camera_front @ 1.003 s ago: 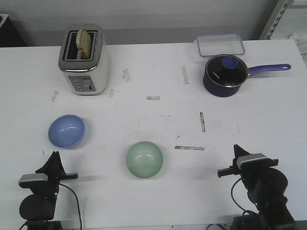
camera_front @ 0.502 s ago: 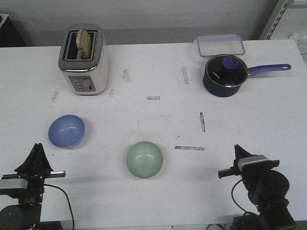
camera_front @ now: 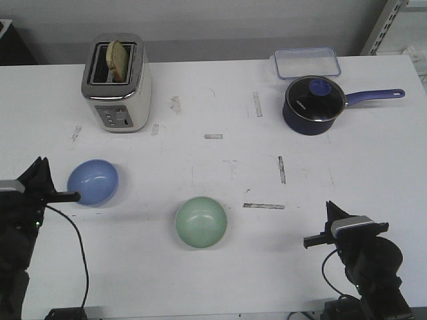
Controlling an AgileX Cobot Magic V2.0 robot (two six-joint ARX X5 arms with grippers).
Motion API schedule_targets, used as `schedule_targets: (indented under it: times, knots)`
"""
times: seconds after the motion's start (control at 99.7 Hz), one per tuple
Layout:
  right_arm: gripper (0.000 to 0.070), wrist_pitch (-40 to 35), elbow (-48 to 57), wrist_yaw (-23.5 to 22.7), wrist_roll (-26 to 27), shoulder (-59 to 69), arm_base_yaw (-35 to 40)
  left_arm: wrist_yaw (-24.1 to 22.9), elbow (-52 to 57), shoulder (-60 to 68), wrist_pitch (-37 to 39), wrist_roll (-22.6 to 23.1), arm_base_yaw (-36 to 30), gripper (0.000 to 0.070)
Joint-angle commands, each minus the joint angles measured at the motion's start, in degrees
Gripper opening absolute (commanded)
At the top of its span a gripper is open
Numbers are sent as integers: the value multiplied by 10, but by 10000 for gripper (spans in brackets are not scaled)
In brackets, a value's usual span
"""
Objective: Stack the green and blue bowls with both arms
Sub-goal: 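Reach the left gripper to the light blue bowl rim and grasp it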
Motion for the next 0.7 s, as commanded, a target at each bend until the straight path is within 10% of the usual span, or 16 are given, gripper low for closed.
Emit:
schedule_targets:
  times: [0.0,0.331,0.692]
  knots:
    - [0,6,1,0,3,0,0,0,16,40,-12,5,6,167]
    - [0,6,1,0,3,0,0,-1,20,190,-57,31,76,542]
    - [0,6,1,0,3,0,0,57,20,349,-124,10,120,548]
